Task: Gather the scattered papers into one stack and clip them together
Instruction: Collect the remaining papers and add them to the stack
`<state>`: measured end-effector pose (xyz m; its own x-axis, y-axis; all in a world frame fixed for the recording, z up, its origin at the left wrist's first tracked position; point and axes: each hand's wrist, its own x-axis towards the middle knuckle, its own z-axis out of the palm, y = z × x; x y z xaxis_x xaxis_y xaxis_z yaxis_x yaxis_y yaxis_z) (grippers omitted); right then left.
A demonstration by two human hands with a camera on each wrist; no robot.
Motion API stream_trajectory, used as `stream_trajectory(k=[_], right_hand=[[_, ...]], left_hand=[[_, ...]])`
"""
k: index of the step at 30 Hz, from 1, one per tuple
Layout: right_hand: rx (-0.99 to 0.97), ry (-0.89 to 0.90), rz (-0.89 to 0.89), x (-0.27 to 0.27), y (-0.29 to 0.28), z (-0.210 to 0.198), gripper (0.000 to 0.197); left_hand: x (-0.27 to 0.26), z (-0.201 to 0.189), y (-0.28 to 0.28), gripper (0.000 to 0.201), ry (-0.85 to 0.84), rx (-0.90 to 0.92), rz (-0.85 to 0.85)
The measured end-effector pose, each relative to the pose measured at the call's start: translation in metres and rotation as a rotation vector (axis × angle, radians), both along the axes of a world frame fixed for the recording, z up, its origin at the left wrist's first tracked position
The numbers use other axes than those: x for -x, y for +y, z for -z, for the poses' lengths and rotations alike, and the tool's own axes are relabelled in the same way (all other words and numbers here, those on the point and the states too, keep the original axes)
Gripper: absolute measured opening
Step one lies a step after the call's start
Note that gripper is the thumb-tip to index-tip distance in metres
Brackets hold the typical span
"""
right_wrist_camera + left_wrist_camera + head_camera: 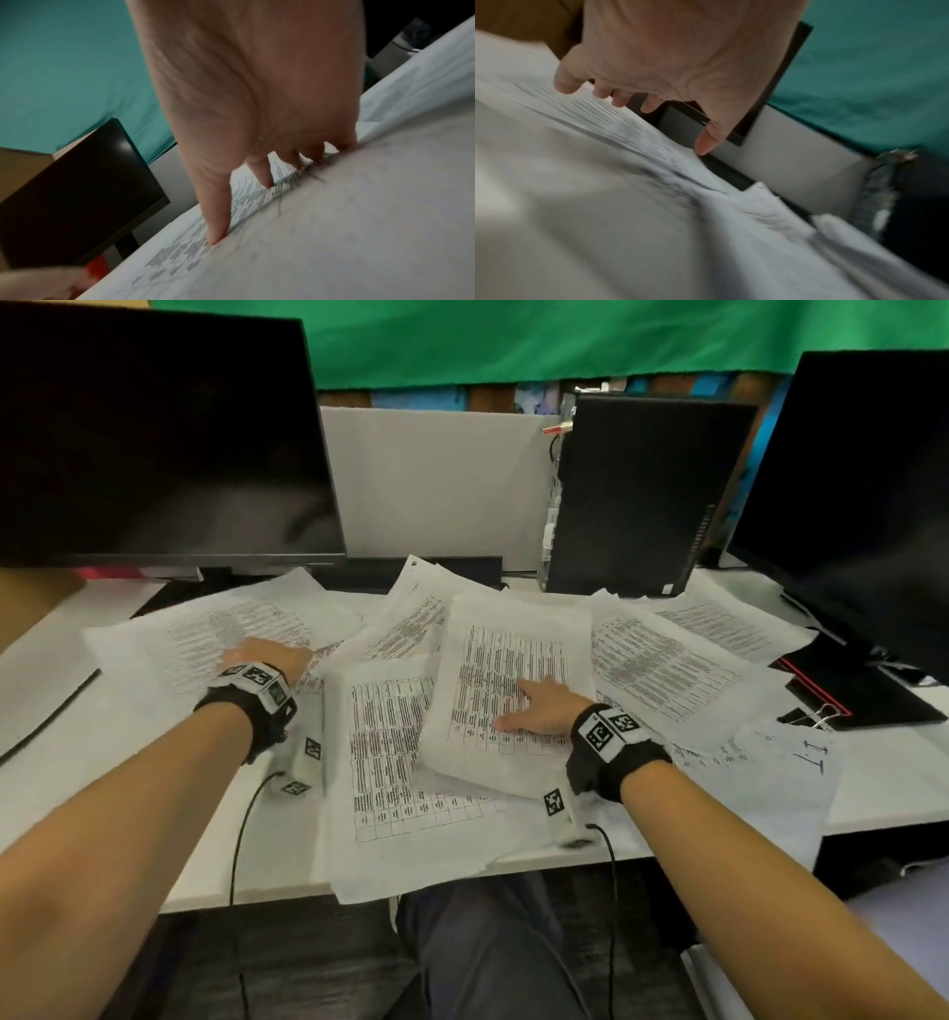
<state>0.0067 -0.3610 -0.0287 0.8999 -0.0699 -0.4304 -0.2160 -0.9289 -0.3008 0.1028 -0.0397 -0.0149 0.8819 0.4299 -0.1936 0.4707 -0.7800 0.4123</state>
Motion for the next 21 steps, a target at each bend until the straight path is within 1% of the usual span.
stream_trajectory(k=[2, 3, 5, 6, 8, 9, 11, 13, 14, 15, 17, 18, 19, 21], right_hand=[[-0.016, -0.030, 0.012, -0.002, -0.003, 0.011, 0.100], [-0.022, -0.034, 0.018, -0.005, -0.004, 0.016, 0.101], [-0.022, -0.035, 0.019, -0.006, -0.006, 0.021, 0.104], [-0.024, -0.037, 0.020, -0.005, -0.005, 0.021, 0.103], [-0.033, -0.050, 0.023, -0.003, -0.005, 0.023, 0.101], [-0.031, -0.058, 0.022, -0.002, -0.005, 0.023, 0.101], [-0.024, -0.059, 0.024, -0.002, -0.005, 0.024, 0.101], [-0.021, -0.050, 0.016, -0.002, -0.005, 0.024, 0.101], [-0.020, -0.048, 0.013, -0.002, -0.004, 0.023, 0.101], [-0.014, -0.046, 0.010, -0.002, -0.005, 0.022, 0.100], [-0.006, -0.049, 0.012, -0.002, -0.005, 0.022, 0.100], [-0.001, -0.052, 0.013, -0.001, -0.005, 0.023, 0.100], [0.004, -0.053, 0.010, -0.001, -0.005, 0.023, 0.100], [0.009, -0.050, 0.005, -0.002, -0.004, 0.023, 0.100]], left_hand=[[-0.003, 0.002, 0.036, 0.082, -0.004, -0.126, -0.013], [-0.008, 0.006, 0.052, 0.079, -0.011, -0.112, -0.014], [-0.014, 0.009, 0.076, 0.075, -0.065, -0.007, -0.023], [-0.015, 0.013, 0.086, 0.077, -0.084, 0.012, -0.031], [-0.012, 0.016, 0.098, 0.090, -0.060, -0.079, -0.048], [-0.009, 0.015, 0.099, 0.093, -0.035, -0.148, -0.032], [-0.010, 0.018, 0.095, 0.087, 0.052, -0.196, 0.122], [-0.018, 0.025, 0.090, 0.076, 0.151, -0.231, 0.268], [-0.033, 0.037, 0.090, 0.073, 0.153, -0.247, 0.310], [-0.050, 0.049, 0.090, 0.072, 0.175, -0.308, 0.377], [-0.051, 0.051, 0.069, 0.071, 0.164, -0.383, 0.446], [-0.043, 0.043, 0.056, 0.065, 0.126, -0.359, 0.458], [-0.029, 0.033, 0.039, 0.057, 0.061, -0.222, 0.407], [-0.030, 0.026, 0.020, 0.046, -0.059, 0.300, 0.249]])
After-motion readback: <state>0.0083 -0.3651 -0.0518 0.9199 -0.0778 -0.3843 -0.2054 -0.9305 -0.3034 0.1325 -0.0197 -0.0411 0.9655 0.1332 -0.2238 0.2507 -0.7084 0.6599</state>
